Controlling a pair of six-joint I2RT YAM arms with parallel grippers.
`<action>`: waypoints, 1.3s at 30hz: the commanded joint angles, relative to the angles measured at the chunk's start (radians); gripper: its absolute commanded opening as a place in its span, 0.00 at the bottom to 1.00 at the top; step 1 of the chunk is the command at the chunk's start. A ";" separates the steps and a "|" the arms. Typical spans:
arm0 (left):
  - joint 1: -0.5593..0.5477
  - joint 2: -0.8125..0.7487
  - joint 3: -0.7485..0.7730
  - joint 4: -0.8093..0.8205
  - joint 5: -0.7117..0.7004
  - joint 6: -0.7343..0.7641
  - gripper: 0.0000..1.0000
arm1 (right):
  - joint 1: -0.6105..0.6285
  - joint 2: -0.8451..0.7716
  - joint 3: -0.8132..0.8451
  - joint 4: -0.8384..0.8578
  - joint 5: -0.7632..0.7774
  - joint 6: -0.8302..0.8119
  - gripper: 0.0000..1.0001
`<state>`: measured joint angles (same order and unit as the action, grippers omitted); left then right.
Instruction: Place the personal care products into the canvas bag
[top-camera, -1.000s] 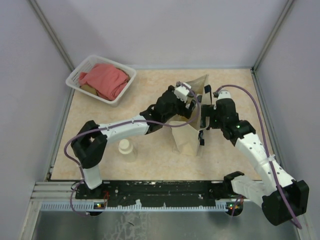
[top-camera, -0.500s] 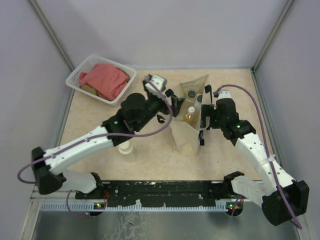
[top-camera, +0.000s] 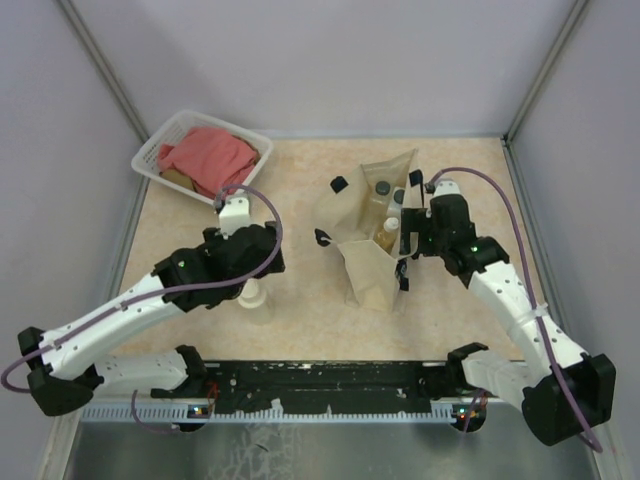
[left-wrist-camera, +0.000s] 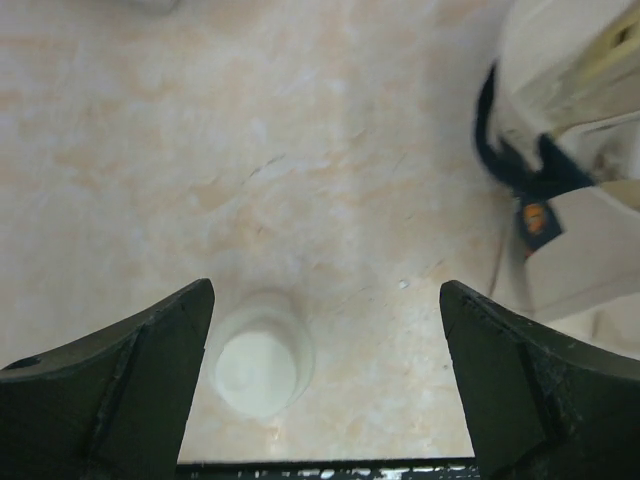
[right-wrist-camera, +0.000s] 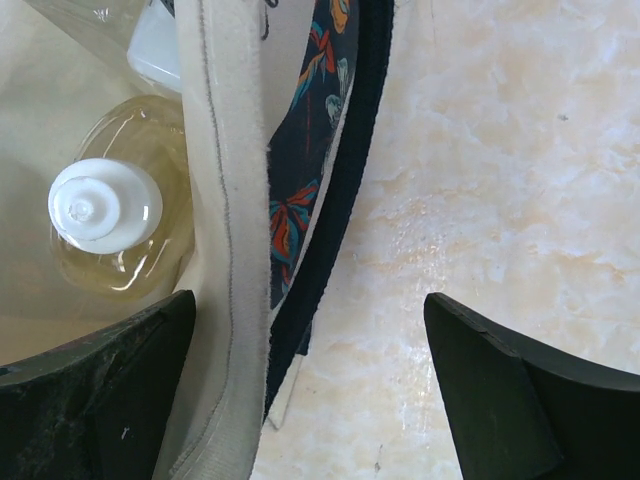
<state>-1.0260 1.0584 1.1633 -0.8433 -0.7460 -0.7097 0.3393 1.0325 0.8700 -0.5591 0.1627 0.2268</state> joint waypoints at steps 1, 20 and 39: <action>-0.003 0.057 0.007 -0.429 -0.046 -0.451 0.99 | -0.001 0.007 0.050 -0.014 0.009 -0.020 0.96; 0.013 0.032 -0.217 -0.314 0.152 -0.589 0.99 | 0.000 0.000 0.069 -0.038 0.009 -0.011 0.97; 0.230 0.096 -0.305 -0.024 0.327 -0.286 0.99 | 0.000 0.005 0.060 -0.032 0.008 -0.015 0.97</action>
<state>-0.8619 1.1931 0.9028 -0.9619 -0.4927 -1.0962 0.3393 1.0370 0.8867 -0.5842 0.1635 0.2279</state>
